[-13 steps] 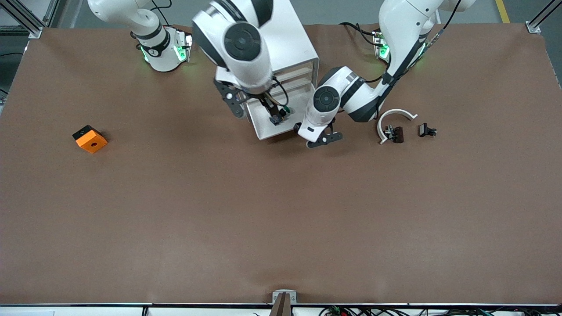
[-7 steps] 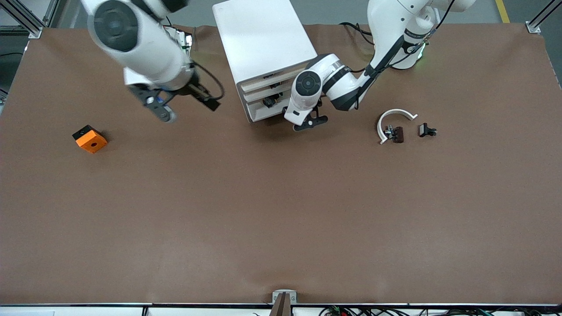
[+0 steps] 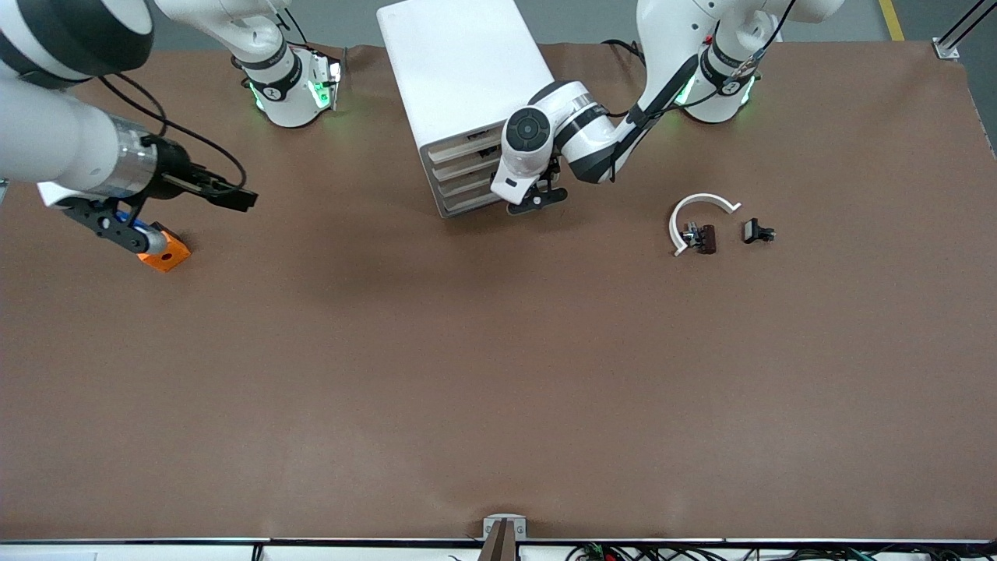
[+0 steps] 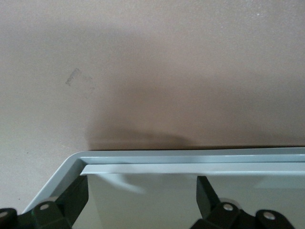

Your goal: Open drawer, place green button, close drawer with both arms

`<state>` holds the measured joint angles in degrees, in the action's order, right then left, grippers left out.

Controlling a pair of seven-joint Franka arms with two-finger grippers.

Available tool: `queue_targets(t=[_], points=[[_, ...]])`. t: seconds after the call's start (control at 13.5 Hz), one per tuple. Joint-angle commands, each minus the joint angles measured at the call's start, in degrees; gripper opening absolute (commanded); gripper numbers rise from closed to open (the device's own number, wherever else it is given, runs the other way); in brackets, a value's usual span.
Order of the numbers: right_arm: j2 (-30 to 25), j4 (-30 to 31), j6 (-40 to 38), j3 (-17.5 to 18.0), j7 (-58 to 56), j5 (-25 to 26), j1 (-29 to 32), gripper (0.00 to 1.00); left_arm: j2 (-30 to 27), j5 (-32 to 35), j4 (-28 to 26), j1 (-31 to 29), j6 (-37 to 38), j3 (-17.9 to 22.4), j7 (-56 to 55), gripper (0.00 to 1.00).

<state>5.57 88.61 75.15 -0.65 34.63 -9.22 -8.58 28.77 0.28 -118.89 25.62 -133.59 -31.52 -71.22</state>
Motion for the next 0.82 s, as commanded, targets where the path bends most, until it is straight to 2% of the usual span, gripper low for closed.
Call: queue_targets(t=[0.0, 0.15, 0.3, 0.52, 0.67, 0.74], points=[[-2.31, 2.27, 1.23, 1.18, -9.71, 3.32, 3.56, 1.0, -0.55, 0.16, 1.02, -1.79, 0.35, -0.3, -0.59, 1.0], [-4.32, 2.26, 2.1, 1.26, -14.75, 6.39, 3.83, 1.0, -0.56, 0.95, 3.91, -7.93, 2.53, -0.21, 0.02, 1.0], [-4.77, 2.53, 3.07, 1.09, -20.26, 7.28, 5.14, 1.0, -0.64, 0.95, 8.38, -13.38, 6.39, -0.21, 0.03, 1.0], [-6.43, 4.62, 4.82, 1.18, -23.98, 7.46, 7.95, 1.0, -0.91, 2.17, 20.41, -20.5, 19.82, -0.21, 0.03, 1.0], [-13.17, 14.07, 11.65, 1.18, -28.8, 7.55, 9.27, 1.0, -1.34, 6.9, 26.31, -24.2, 25.9, -0.21, 0.11, 1.0], [-15.91, 17.35, 14.04, 1.18, -29.35, 7.55, 9.45, 1.0, -1.96, 8.76, 27.38, -25.7, 26.62, -0.21, -0.15, 1.0]])
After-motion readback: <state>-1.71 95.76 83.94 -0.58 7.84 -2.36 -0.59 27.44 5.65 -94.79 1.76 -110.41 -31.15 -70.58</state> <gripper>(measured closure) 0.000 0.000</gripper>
